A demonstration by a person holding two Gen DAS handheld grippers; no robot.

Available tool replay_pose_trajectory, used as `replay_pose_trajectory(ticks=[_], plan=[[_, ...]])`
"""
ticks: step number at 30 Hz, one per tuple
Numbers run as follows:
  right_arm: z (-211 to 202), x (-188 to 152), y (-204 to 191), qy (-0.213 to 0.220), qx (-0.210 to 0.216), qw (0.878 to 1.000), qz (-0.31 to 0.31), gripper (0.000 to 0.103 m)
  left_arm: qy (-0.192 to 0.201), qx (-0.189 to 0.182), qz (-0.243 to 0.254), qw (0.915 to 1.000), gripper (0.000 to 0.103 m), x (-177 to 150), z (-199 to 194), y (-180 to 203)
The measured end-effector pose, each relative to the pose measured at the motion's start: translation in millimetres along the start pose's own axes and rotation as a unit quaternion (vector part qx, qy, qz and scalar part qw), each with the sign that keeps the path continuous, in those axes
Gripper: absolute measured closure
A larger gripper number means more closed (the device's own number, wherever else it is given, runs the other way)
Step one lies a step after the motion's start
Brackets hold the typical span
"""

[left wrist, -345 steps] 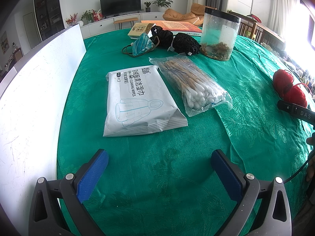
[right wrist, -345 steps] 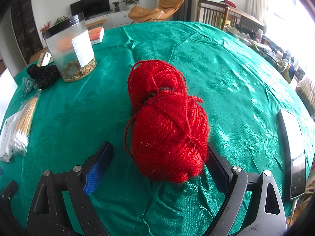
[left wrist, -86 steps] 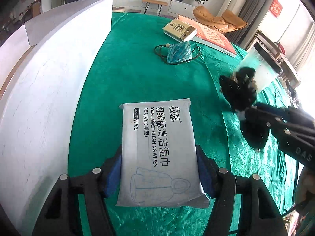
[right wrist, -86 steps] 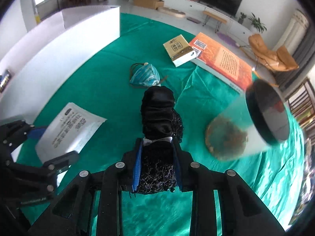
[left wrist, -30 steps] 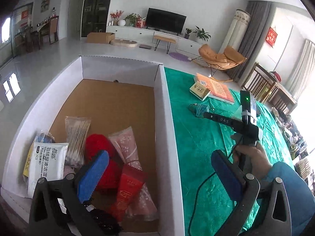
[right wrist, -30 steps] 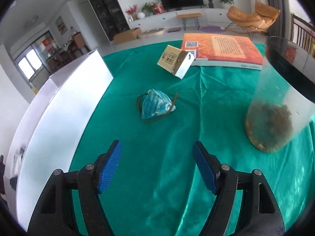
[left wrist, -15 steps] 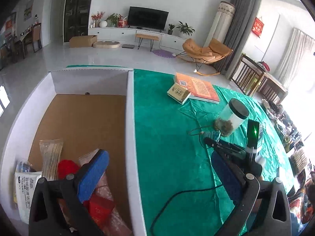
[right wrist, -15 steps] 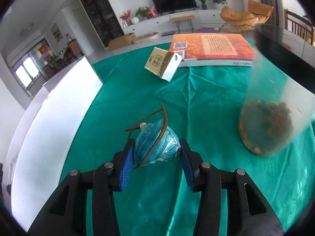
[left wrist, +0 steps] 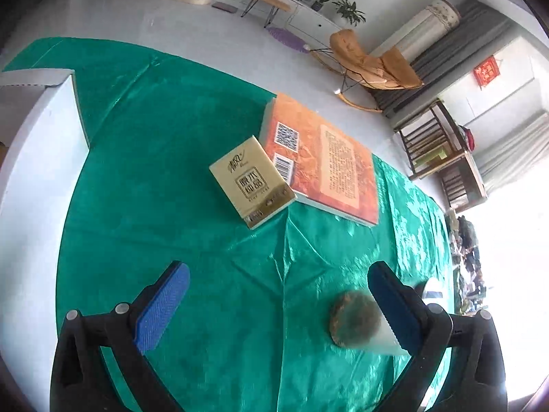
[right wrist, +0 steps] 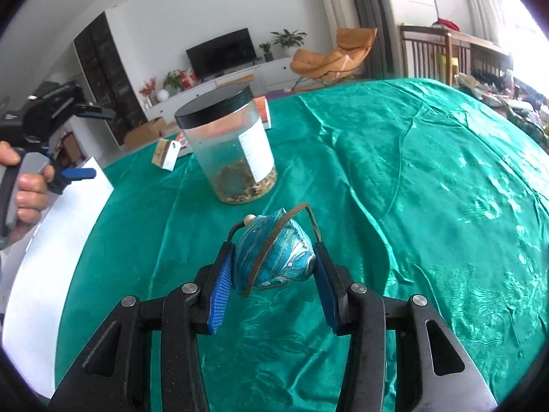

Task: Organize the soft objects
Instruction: 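Grasp the beige tissue pack with the left tool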

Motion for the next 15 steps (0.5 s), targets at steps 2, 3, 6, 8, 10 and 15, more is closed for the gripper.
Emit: replay_pose_trajectory(ticks=[2, 3, 6, 8, 10, 15], plan=[[1.1, 0.8, 8.5, 0.001, -0.005, 1.000, 0.015, 0.056, -0.003, 0.022, -0.020, 0.9996, 0.001, 3.7, 29.2, -10.1], [2.1, 1.9, 11.4, 0.002, -0.007, 1.000, 0.022, 0.056, 0.000, 0.024, -0.042, 0.9988, 0.001, 6.5, 39.5, -13.7], [1.8, 6.5, 15.6, 0.011, -0.008, 0.999, 0.033, 0.056, 0.012, 0.028, -0.103, 0.9942, 0.001, 11.9, 62.6, -20.3], [1.0, 8.8, 15.5, 0.017, -0.007, 0.999, 0.034, 0.056, 0.013, 0.041, -0.116, 0.9923, 0.001, 10.2, 77.3, -21.9], [0.6, 10.9, 16.3, 0.022, -0.008, 0.999, 0.037, 0.055, 0.044, 0.059, -0.094, 0.9929, 0.000, 13.0, 81.3, -14.8], [1.7, 12.8, 21.6, 0.026, -0.016, 0.999, 0.042, 0.055, 0.051, 0.099, 0.015, 0.9936, 0.038, 6.9, 93.0, 2.4]])
Point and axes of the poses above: each gripper's, at about its wrist camera, not at the fingertips, and z roughly the way its jaws point, y to its right, x to its top, the point moved 6 cm from there along z, roughly the way its jaws point, and after that the axes turned 14 degrees about y, right-handed, at the moved point
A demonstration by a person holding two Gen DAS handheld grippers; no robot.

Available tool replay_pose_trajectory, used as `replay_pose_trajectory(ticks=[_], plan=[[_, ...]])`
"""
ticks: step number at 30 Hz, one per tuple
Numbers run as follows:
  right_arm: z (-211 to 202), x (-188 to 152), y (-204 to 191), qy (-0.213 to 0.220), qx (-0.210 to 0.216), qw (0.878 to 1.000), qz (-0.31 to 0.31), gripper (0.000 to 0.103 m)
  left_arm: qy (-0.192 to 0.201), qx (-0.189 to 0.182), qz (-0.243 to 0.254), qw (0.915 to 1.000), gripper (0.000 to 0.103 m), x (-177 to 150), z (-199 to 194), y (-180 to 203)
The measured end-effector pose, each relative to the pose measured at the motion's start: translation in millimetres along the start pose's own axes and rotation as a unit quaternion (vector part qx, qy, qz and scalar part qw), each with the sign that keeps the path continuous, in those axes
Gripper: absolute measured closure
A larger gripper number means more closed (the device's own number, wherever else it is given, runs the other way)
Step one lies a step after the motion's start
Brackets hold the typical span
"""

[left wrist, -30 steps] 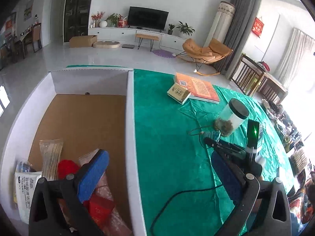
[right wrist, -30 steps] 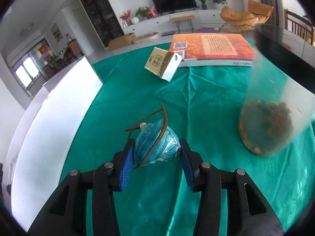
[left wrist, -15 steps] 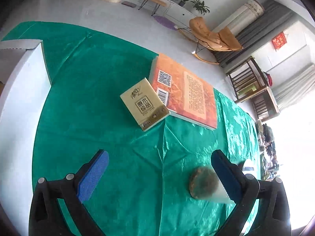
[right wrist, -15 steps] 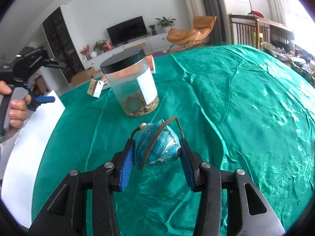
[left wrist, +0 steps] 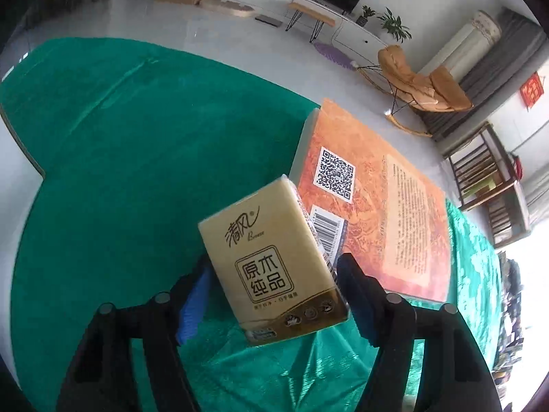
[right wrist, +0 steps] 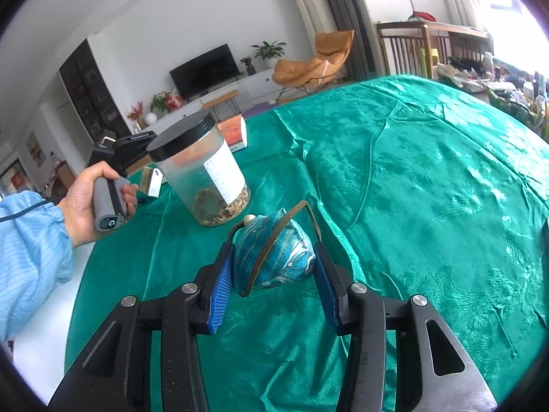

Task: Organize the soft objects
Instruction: 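Grasp the beige tissue pack with the left tool, then carry tissue pack and teal pouch into the white box while both tools open to release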

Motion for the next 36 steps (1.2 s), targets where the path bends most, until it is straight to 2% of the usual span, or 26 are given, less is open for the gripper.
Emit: replay_pose_trajectory(ticks=[4, 7, 9, 13, 15, 17, 19, 21, 23, 26, 30, 33, 36], plan=[[-1.1, 2.6, 11.3, 0.007, -0.008, 1.000, 0.023, 0.055, -0.018, -0.020, 0.021, 0.9994, 0.040, -10.5, -13.8, -5.1], [1.7, 6.1, 24.1, 0.011, -0.009, 0.998, 0.056, 0.055, -0.045, -0.033, 0.077, 0.9955, 0.040, -28.0, -38.7, -5.7], [8.2, 9.4, 31.3, 0.007, -0.002, 0.996, 0.086, 0.055, -0.050, -0.045, 0.140, 0.9879, 0.040, -41.4, -64.7, -0.3], [25.2, 25.9, 40.5, 0.002, 0.006, 0.995, 0.103, 0.055, -0.048, -0.068, 0.246, 0.9657, 0.040, -68.1, -118.3, 11.3], [40.8, 36.0, 44.2, -0.007, 0.001, 0.995, 0.104, 0.055, -0.053, -0.077, 0.257, 0.9619, 0.040, -79.1, -136.8, 9.8], [59.9, 46.1, 48.6, -0.017, -0.010, 0.995, 0.099, 0.055, -0.069, -0.086, 0.247, 0.9628, 0.040, -90.8, -146.9, 6.7], [84.5, 50.7, 48.0, -0.050, -0.013, 0.996, 0.079, 0.055, -0.076, -0.092, 0.241, 0.9633, 0.040, -95.8, -151.8, 7.6], [98.6, 52.1, 46.0, -0.078, -0.019, 0.995, 0.061, 0.055, -0.065, -0.103, 0.246, 0.9617, 0.040, -98.0, -167.8, 5.5], [92.4, 64.6, 37.4, -0.068, -0.014, 0.997, 0.041, 0.055, -0.050, -0.119, 0.244, 0.9610, 0.040, -91.5, -189.8, 4.5], [63.9, 96.8, 5.8, -0.030, 0.011, 0.999, -0.011, 0.055, -0.028, -0.144, 0.223, 0.9639, 0.040, -72.0, -233.8, -9.2], [18.0, 125.1, -71.5, -0.020, 0.083, 0.994, -0.066, 0.055, 0.014, -0.143, 0.199, 0.9693, 0.040, -41.7, -300.5, -60.8], [-18.8, 120.3, -154.5, -0.035, 0.166, 0.980, -0.100, 0.055, 0.043, -0.100, 0.193, 0.9751, 0.040, -24.1, -339.4, -121.7], [-52.4, 94.8, -240.7, -0.070, 0.259, 0.957, -0.108, 0.055, 0.060, -0.037, 0.184, 0.9804, 0.040, -17.7, -366.5, -189.8]])
Point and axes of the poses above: each gripper's, at about its wrist camera, not at the fingertips, and z roughly the way its jaws point, y to its right, x to its top, the point moved 6 cm from there along z, roughly the way its jaws point, and after that the axes turned 14 degrees about y, right-handed, at the moved point
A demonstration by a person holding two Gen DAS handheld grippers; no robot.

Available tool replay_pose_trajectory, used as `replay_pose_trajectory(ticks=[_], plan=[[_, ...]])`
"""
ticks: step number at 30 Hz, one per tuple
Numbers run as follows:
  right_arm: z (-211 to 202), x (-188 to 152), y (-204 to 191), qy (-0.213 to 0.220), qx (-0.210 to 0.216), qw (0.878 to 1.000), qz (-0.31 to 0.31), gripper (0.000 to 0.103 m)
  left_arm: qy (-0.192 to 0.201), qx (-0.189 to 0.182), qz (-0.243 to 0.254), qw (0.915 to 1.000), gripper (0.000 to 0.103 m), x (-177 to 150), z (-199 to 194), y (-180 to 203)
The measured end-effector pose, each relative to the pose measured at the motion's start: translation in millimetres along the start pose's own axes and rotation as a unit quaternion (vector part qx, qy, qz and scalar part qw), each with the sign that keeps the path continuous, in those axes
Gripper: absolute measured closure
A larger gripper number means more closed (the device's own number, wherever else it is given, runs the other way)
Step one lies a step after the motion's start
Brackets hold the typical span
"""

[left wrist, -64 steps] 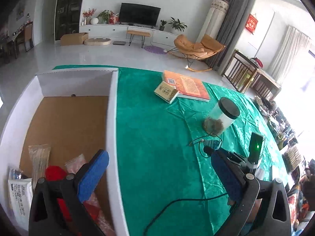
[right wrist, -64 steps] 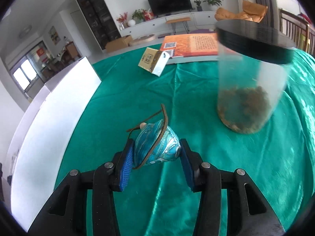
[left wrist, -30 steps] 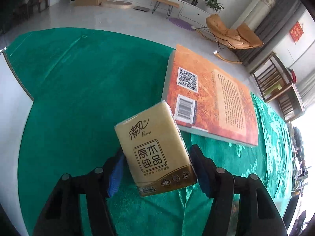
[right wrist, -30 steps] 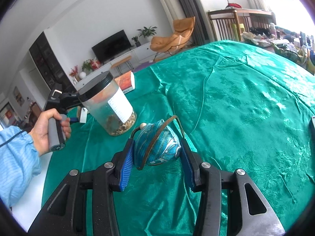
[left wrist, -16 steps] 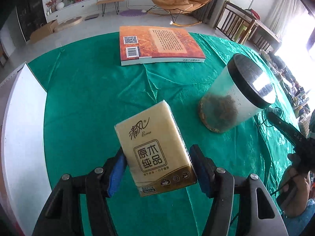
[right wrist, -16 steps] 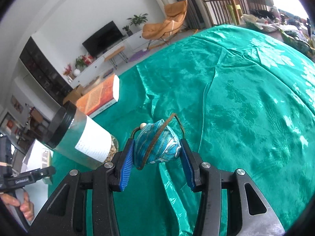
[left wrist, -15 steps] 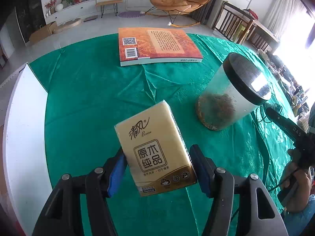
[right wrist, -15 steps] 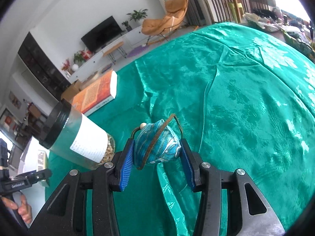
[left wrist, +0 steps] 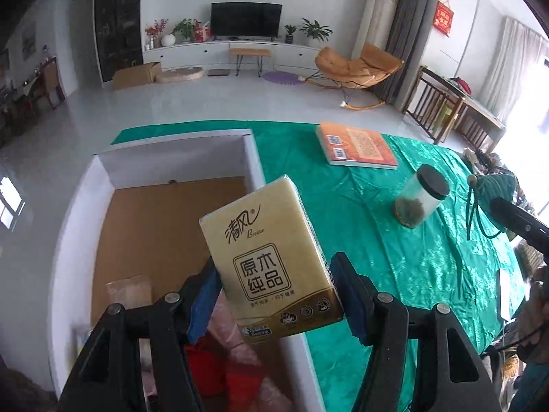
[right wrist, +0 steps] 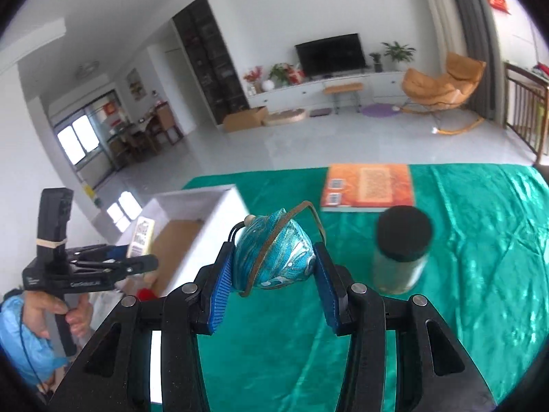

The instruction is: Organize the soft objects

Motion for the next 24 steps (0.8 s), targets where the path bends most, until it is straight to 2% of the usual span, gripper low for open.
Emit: replay_pose_trajectory(ticks=[4, 5, 7, 8, 9, 10, 11, 14, 16, 18, 21, 22, 24], plan=[[30.3, -28.7, -104.4, -0.052, 0.098, 0.994, 0.011, 0.055, -0.013, 0.083, -0.012, 0.9964, 0.037, -33.8, -21.7, -67.7], [38.1, -37.4, -125.1, -0.067, 0.118, 0.991, 0.017, 0.055, -0.015, 0.102, -0.011, 0.9946, 0.033, -42.6, -25.0, -78.8], [53.1, -58.5, -160.6, -0.094, 0.145, 0.985, 0.021, 0.052, -0.016, 0.129, -0.008, 0.9915, 0.018, -59.3, -27.4, -95.4], [60.5, -69.8, -175.0, -0.109, 0.153, 0.982, 0.022, 0.047, -0.011, 0.140, -0.009, 0.9901, 0.011, -65.5, -29.5, -101.0], [67.8, -82.9, -186.5, -0.127, 0.162, 0.978, 0.026, 0.029, -0.007, 0.149, -0.010, 0.9887, 0.010, -71.3, -31.8, -105.3], [74.3, -95.0, -195.8, -0.148, 0.172, 0.973, 0.033, 0.023, -0.005, 0.156, -0.011, 0.9876, 0.010, -76.1, -33.5, -107.8], [78.3, -105.4, -200.4, -0.163, 0.175, 0.970, 0.041, 0.023, -0.004, 0.161, -0.009, 0.9869, 0.010, -80.4, -35.4, -108.5], [79.6, -119.4, -202.8, -0.173, 0.160, 0.971, 0.038, 0.023, 0.009, 0.190, 0.018, 0.9815, 0.010, -86.7, -44.3, -105.2], [74.7, -117.7, -199.1, -0.163, 0.137, 0.977, 0.017, 0.023, 0.024, 0.229, 0.038, 0.9723, 0.010, -88.4, -54.5, -102.7], [69.2, -113.9, -198.8, -0.149, 0.111, 0.982, -0.015, 0.023, 0.033, 0.254, 0.029, 0.9663, 0.010, -92.6, -64.0, -99.4], [61.5, -107.2, -195.9, -0.134, 0.076, 0.986, -0.067, 0.023, 0.041, 0.225, -0.025, 0.9732, 0.010, -100.0, -74.1, -95.0], [59.5, -108.3, -195.1, -0.133, 0.065, 0.986, -0.081, 0.023, 0.039, 0.220, -0.037, 0.9739, 0.010, -102.6, -77.2, -94.5], [57.5, -111.4, -189.9, -0.134, 0.045, 0.985, -0.097, 0.023, 0.041, 0.235, -0.038, 0.9705, 0.010, -103.6, -79.4, -93.8]])
Point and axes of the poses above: each gripper's, at about its wrist camera, not at the fingertips, and z roughly the way its jaws point, y to its right, x to its top, the point moved 6 cm from there along z, roughly the way its jaws point, and after that the axes turned 14 degrees about y, right-handed, at the moved point
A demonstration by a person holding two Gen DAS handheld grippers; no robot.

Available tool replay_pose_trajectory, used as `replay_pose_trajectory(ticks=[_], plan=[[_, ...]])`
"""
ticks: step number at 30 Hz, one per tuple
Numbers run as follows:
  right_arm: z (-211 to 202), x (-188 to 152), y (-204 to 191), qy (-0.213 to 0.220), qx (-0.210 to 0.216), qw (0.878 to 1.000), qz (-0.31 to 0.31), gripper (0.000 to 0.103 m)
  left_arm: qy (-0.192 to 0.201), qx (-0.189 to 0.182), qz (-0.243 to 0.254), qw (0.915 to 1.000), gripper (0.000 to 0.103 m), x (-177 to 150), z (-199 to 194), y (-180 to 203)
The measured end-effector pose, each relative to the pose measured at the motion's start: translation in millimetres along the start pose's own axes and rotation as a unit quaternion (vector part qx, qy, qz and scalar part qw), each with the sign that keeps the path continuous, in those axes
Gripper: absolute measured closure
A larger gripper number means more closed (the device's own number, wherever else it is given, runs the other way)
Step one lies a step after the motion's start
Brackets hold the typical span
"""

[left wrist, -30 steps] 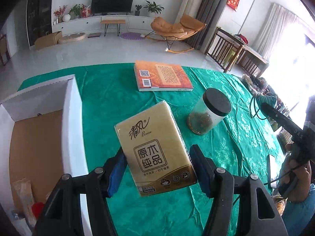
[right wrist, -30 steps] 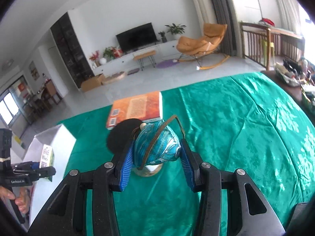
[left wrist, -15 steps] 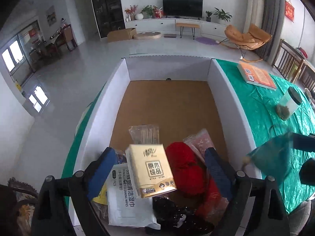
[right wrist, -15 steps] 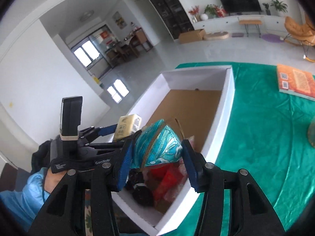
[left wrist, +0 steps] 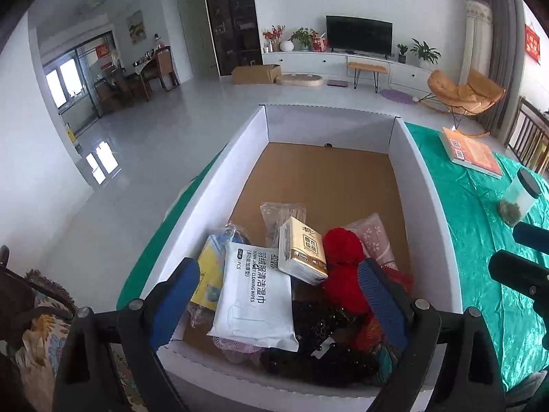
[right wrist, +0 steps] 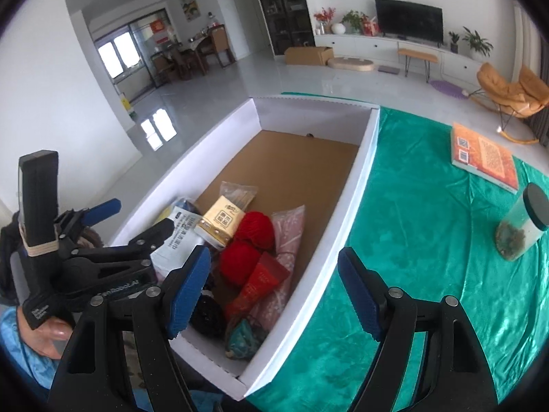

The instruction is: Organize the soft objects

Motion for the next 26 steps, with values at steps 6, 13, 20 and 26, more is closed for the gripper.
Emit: replay_pose_trajectory(ticks=[6, 13, 20, 26], plan=[[-1.8, -11.6, 2.4, -0.026, -0.038, 0.999, -0.024, 0.023, -0.002, 0.051, 0.038, 0.9980, 0.010, -4.7, -5.0, -1.7], [-1.6, -15.2, -14.1, -0.037, -0.071, 0.994, -0.073, 0.024, -0.004, 0.059, 0.021, 0.9980, 0.010, -8.7, -9.9, -12.2], [-4.4, -19.1, -18.0, -0.038, -0.073, 0.993, -0.080, 0.024, -0.004, 0.054, 0.015, 0.9984, 0.010, -8.8, -12.8, -14.3], [-6.1, -20.5, -20.2, -0.035, -0.071, 0.994, -0.079, 0.024, 0.005, 0.039, 0.004, 0.9992, 0.004, -6.6, -20.9, -13.4]])
Point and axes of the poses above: each gripper's, at about its wrist camera, not at the fingertips, and z roughly the way its jaws point, y to its right, x to its top, the point moved 6 cm from there along z, roughly the way its jaws point, and after that the axes turned 14 degrees about y, right-handed, at the moved point
